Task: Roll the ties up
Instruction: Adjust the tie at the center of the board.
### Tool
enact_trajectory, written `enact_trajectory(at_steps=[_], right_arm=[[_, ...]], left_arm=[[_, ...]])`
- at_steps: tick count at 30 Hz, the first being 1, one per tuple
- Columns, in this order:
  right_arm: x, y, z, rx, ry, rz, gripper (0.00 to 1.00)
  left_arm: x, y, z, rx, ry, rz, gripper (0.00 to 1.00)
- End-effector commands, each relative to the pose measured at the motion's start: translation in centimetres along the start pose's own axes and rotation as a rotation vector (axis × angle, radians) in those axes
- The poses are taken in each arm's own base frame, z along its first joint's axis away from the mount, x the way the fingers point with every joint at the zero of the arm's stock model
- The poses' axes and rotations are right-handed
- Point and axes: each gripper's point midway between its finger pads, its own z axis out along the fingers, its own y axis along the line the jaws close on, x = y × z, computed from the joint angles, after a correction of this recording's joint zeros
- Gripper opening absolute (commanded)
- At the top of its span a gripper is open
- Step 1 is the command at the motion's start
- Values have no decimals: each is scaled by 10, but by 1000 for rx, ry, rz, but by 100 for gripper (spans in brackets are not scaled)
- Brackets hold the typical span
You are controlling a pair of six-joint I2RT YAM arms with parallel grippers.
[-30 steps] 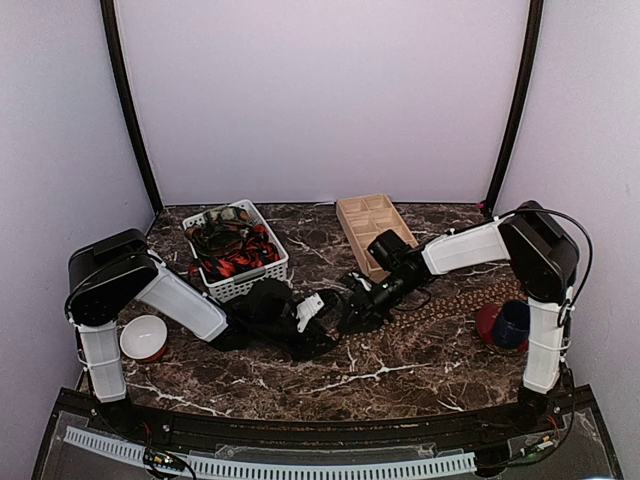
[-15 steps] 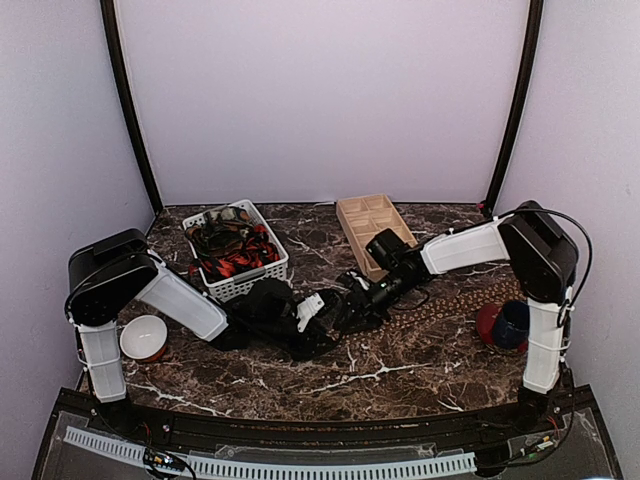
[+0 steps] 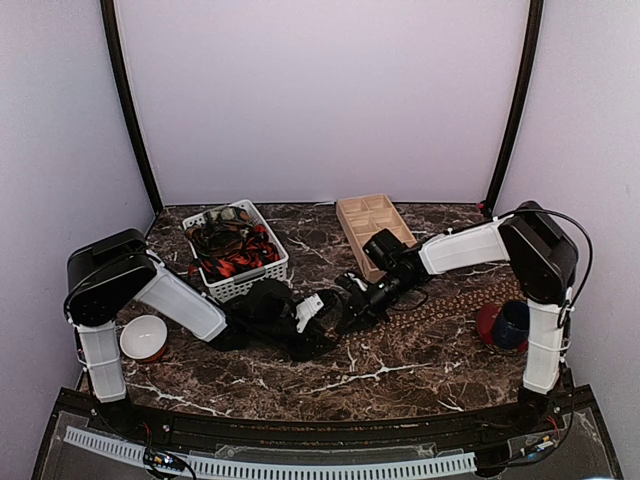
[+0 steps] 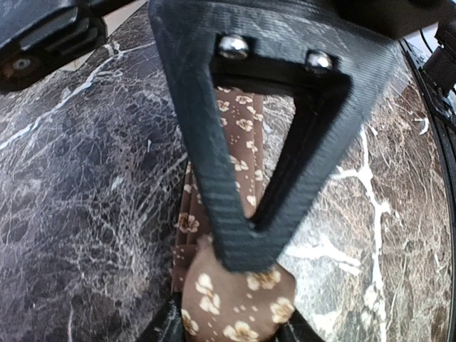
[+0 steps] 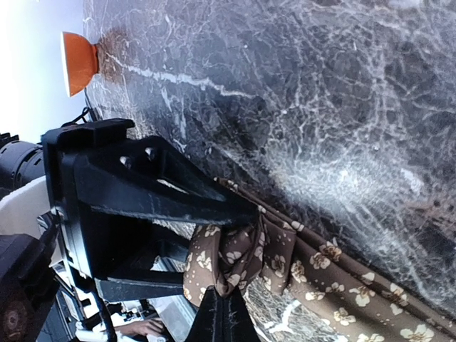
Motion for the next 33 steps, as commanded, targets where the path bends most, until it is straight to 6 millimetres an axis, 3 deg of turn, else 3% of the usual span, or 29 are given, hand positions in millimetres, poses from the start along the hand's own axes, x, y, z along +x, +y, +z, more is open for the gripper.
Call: enact_trajectory(at_steps=[1, 4, 11, 19, 22, 27, 29, 33], right_arm=[[-3, -9, 2, 46, 13, -18, 0], [-4, -12, 2, 66, 17, -28, 0], [-4, -17, 2, 95, 21, -49, 0], [-6, -17, 1, 104, 15, -65, 0], [-9, -14, 0, 103, 8, -76, 0], [-12, -13, 0, 100, 6, -79, 0], [-15, -10, -1, 97, -4, -77, 0], [-19, 0, -3, 62, -20, -51, 20]], left_arm=[[27, -5, -13, -4, 84, 6, 47], [14, -8, -21, 3, 48, 59, 62], [-6, -11, -31, -1, -3, 114, 78], [1, -3, -2, -2, 50, 115, 86], [5, 2, 7, -18, 56, 110, 81], [18, -2, 8, 9, 92, 130, 44], [24, -4, 1, 8, 99, 142, 38], [34, -3, -11, -8, 128, 143, 34]])
